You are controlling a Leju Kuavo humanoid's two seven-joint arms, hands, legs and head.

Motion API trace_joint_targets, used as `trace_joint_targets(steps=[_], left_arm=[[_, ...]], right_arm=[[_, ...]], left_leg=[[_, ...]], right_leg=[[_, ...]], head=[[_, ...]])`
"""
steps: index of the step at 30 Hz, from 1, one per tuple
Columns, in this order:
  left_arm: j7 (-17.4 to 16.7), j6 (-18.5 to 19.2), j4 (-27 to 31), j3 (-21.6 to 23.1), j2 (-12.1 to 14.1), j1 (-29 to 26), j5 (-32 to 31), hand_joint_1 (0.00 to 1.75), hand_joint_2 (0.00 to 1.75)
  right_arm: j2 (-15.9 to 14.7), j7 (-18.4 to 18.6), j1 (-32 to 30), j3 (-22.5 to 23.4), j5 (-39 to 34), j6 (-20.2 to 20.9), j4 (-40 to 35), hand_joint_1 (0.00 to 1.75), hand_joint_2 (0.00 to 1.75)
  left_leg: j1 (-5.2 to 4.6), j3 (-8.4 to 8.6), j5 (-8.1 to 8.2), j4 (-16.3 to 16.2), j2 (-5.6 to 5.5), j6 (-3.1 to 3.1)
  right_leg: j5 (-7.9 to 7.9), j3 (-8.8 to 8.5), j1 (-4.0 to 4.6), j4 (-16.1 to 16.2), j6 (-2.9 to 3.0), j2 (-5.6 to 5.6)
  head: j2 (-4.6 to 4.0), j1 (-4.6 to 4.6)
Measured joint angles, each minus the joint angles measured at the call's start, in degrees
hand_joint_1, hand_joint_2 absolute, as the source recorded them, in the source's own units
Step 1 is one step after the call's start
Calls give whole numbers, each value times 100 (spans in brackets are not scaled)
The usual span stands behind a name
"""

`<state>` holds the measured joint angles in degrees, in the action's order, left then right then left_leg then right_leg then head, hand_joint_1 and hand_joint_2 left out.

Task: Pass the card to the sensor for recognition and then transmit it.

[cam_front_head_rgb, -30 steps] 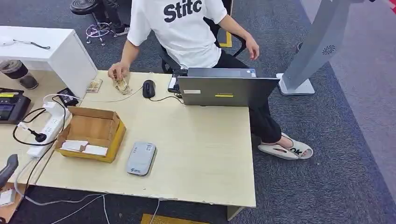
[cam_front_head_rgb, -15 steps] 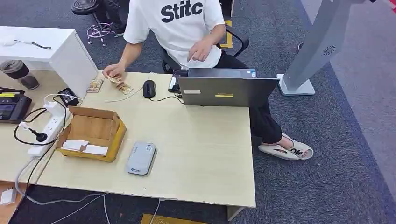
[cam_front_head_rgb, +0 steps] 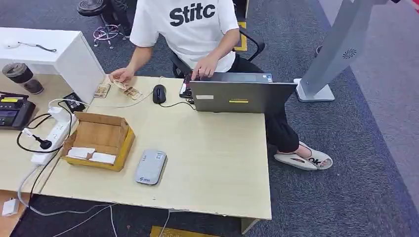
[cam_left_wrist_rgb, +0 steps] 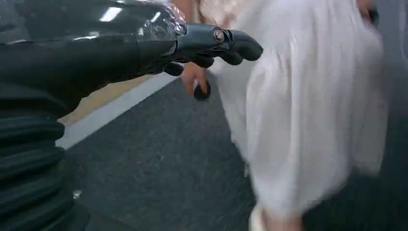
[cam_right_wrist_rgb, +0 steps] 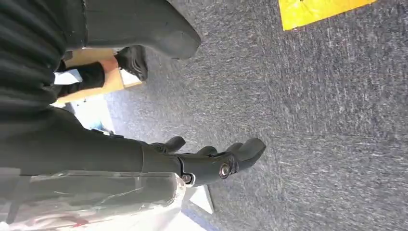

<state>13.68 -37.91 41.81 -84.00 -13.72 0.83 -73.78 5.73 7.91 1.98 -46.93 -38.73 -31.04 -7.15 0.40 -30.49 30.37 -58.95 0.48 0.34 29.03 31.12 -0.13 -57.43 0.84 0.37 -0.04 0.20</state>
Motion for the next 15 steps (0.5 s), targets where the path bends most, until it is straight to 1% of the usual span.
trace_joint_targets(steps=[2,4,7,10,13,15], left_arm=[[55,143,-611,108,68,34,-266,0,175],[199,230,-1103,202,103,89,-358,0,175],[523,412,-1660,313,131,172,-410,0,175],[701,619,-2023,409,194,219,-504,0,175],[829,724,-2219,554,256,202,-760,0,175],[870,902,-2302,694,312,171,-926,0,175]], right_arm=[[9,26,5,-20,24,-11,0,0,175],[11,85,15,-48,103,-13,0,0,175],[11,83,29,-129,138,-31,0,0,175],[11,37,35,-162,155,-52,0,0,175],[11,-50,36,-173,190,-103,2,0,175],[11,-63,38,-192,197,-136,4,0,175]], left_leg=[[1,0,0,0,0,0],[2,0,0,0,0,0],[2,0,0,0,0,0],[2,-1,0,0,0,0],[2,-2,0,0,0,0],[2,-2,0,0,0,0]], right_leg=[[0,0,1,0,0,0],[0,-1,1,0,0,0],[0,-1,1,0,0,0],[0,-1,2,-1,0,1],[0,0,2,-1,0,1],[1,1,2,-1,0,1]], head=[[0,0],[0,-2],[0,4],[0,2],[0,4],[0,2]])
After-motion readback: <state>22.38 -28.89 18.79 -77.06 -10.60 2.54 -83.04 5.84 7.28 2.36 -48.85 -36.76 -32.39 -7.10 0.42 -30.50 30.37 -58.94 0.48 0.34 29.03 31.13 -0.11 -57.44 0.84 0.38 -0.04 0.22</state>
